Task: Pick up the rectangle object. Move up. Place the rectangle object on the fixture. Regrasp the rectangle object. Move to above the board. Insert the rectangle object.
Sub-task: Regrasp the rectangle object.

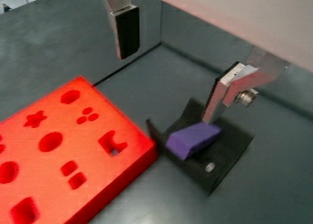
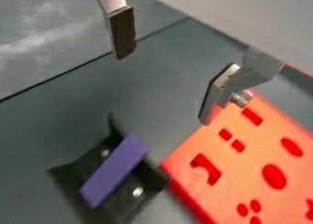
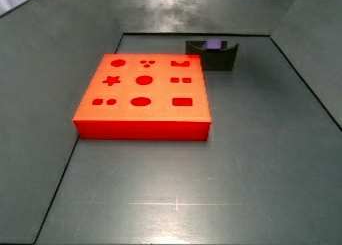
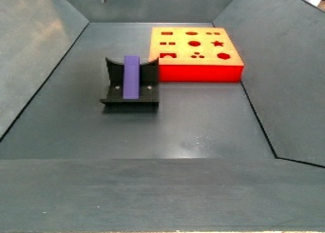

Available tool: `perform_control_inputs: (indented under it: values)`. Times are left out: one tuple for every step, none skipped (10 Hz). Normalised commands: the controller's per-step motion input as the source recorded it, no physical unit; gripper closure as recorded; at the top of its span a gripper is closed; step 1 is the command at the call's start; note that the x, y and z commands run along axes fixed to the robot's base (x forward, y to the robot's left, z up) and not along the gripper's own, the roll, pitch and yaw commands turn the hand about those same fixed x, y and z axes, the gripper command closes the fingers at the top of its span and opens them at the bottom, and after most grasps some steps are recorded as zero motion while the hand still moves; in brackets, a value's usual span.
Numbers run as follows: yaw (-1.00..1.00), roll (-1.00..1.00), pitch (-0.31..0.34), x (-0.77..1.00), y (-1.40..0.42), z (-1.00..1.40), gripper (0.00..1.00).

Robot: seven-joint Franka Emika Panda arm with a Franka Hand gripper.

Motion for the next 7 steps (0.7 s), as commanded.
perform_control_inputs:
  values:
    - [0.02,1.0,-0.017,-0.03,-0.02,0.0,0.0]
    - [0.02,1.0,-0.018,-0.03,-0.01,0.01,0.0]
    - [0.02,1.0,-0.016,-0.02,-0.01,0.02,0.0]
    - [0.02,1.0,-0.011,-0.01,-0.02,0.02,0.0]
    - [0.02,1.0,-0.007,0.0,-0.02,0.01,0.0]
    - [0.02,1.0,0.001,0.02,-0.02,-0.01,0.0]
    - [0.02,1.0,0.006,0.03,-0.02,-0.01,0.0]
